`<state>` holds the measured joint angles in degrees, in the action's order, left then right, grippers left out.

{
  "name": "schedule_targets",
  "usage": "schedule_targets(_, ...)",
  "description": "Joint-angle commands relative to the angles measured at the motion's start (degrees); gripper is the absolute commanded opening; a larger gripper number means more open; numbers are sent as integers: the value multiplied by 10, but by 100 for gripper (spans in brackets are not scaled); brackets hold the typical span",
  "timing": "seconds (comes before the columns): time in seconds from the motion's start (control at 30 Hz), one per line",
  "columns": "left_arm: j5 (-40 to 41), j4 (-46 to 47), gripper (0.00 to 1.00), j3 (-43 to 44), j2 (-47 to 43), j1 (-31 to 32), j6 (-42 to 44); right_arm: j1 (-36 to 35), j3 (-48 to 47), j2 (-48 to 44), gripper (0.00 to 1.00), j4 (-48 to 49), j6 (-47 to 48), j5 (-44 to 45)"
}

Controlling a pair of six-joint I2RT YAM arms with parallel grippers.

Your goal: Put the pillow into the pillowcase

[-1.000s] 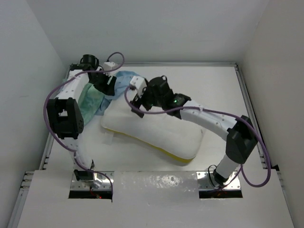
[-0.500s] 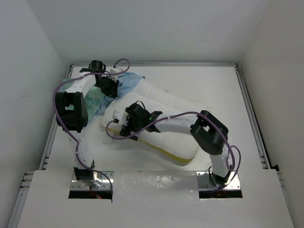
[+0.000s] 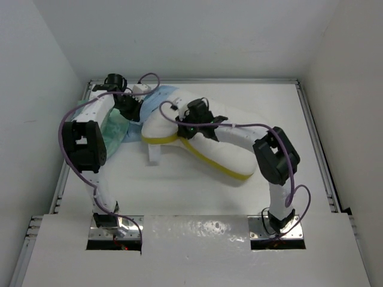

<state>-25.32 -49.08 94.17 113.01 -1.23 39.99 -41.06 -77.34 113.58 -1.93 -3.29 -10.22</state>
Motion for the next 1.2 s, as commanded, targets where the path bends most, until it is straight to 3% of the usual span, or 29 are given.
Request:
schedule_targets(0.0,5,-75,0,0,-65,-5,60,63,-45,-43,0,69,-65,12)
schedule_targets(0.13,-45,-155,0,27,-66,-2,99,94,-94,-11,0,65,-104,51)
schedule_targets(0.3,-119,-264,0,62,-59,2,184,110,-242,68,0,21,-188,138)
schedule_targets(0.47,-241,-264,0,107,-47,6,168,79,-331,143,0,-19,-219,200)
schedule_targets(0.6,-370,-264,0,172,-20,6,121,48,-318,161,0,-24,-196,233)
schedule_targets(0.73,-446,-265,0,188,-15,7,92,22,-316,183,0,-34,-189,239)
schedule_targets(0.87,-425,-264,0,199,-3,6,65,-7,-311,190,0,-30,-187,235)
schedule_targets(0.97,-329,-265,0,197,11,2,42,-10,-285,168,0,-19,-196,222)
schedule_targets(1.0,-302,-265,6,191,12,-3,38,-10,-276,146,0,-17,-179,205)
schedule_targets(1.03,-261,-264,28,187,8,-18,35,-11,-254,133,26,-20,-140,153)
schedule_targets(1.1,-243,-265,59,188,-8,-42,38,-10,-221,76,71,-25,-109,105)
schedule_targets(1.13,-240,-264,70,196,-9,-67,39,-10,-200,53,83,-22,-98,104)
schedule_targets(1.17,-238,-258,89,225,-9,-77,24,-9,-146,29,99,3,-77,105)
